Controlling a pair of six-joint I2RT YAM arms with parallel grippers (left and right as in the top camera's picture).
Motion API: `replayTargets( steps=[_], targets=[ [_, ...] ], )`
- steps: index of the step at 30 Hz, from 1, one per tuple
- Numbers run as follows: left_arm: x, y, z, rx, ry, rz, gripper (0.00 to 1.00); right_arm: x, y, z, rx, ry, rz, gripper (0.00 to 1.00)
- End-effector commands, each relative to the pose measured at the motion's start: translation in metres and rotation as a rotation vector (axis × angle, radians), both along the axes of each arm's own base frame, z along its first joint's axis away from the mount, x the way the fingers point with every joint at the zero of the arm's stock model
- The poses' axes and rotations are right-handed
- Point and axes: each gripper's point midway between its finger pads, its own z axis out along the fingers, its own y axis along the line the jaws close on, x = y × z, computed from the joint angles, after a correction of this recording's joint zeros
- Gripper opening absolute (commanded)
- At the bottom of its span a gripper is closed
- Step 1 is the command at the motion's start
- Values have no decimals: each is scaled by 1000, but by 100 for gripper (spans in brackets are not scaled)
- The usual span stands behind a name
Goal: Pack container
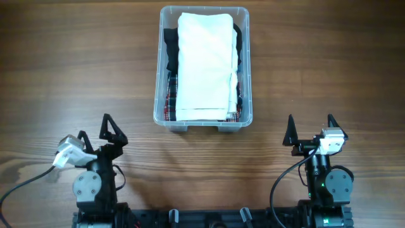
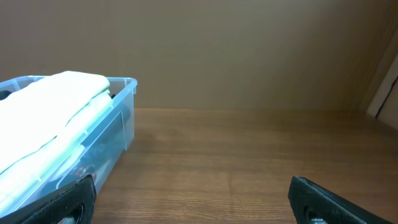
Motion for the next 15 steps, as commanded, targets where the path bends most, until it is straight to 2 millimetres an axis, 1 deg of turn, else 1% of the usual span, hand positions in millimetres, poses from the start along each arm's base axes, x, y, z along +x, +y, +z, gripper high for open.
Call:
replayTargets(
  steps=[1, 5, 9, 10, 12, 15],
  targets=[
    [3, -9, -4, 89, 18, -65, 100, -1, -3, 3, 19, -14, -18, 100],
    [4, -21, -9, 175, 26, -146, 100, -1, -3, 3, 19, -14, -18, 100],
    [4, -28, -26, 192, 75, -194, 100, -1, -3, 3, 19, -14, -18, 100],
    [4, -32, -30, 219, 90, -219, 100, -1, -3, 3, 19, -14, -18, 100],
    [5, -42, -30, 310, 95, -292, 100, -1, -3, 3, 19, -14, -18, 100],
    [5, -48, -30, 411, 101, -338, 100, -1, -3, 3, 19, -14, -18, 100]
  ],
)
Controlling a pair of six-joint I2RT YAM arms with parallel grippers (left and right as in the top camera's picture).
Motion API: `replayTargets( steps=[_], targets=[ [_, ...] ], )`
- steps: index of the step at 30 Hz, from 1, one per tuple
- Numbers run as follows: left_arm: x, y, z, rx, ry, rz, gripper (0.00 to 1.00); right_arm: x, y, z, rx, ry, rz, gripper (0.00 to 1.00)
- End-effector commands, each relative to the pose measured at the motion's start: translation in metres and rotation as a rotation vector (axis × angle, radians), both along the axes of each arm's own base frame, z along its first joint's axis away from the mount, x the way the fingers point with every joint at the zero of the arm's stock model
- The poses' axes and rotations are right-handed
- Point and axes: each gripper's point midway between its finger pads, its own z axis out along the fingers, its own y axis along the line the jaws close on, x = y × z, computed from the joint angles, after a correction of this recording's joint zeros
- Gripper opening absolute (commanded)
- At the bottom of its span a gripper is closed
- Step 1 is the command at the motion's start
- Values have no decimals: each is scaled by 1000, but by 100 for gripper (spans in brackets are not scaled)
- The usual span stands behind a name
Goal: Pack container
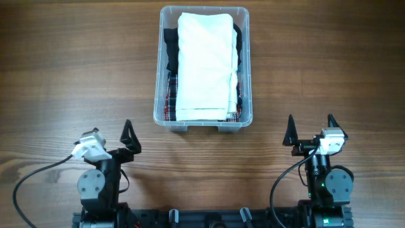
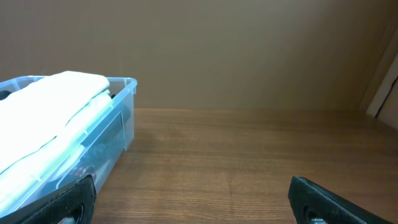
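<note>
The clear plastic container point(image 1: 159, 95) stands at the middle back of the table. A folded white cloth point(image 1: 204, 66) lies on top of dark and plaid clothes inside it; the cloth point(image 2: 43, 118) and the container's corner point(image 2: 127, 99) show at the left of the right wrist view. My left gripper point(image 1: 131, 139) rests low at the front left, turned toward the container, its dark fingers apart and holding nothing. At the front right, my right gripper point(image 1: 310, 128) is open and empty over bare wood, with its fingertips point(image 2: 314, 199) at the bottom corners.
Brown wooden table point(image 1: 329, 57) surrounds the container on every side. A cable point(image 1: 38, 174) loops from the left arm's base along the front edge. A wall rises behind the table in the right wrist view.
My left gripper has moved right and slightly back, and its wrist has turned. The right arm, the container and the cloth have not moved.
</note>
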Motion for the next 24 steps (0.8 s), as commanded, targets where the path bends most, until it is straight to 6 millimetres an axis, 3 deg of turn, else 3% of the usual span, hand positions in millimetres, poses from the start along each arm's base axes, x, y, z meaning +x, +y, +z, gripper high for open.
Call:
replayTargets(
  steps=[1, 10, 24],
  targets=[
    [0, -13, -1, 169, -4, -105, 100, -1, -3, 3, 20, -14, -17, 100],
    [0, -13, -1, 270, -2, -121, 100, -1, -3, 3, 19, -14, -17, 100],
    [0, -12, -1, 272, -2, -118, 100, -1, -3, 3, 19, -14, -17, 100]
  ],
)
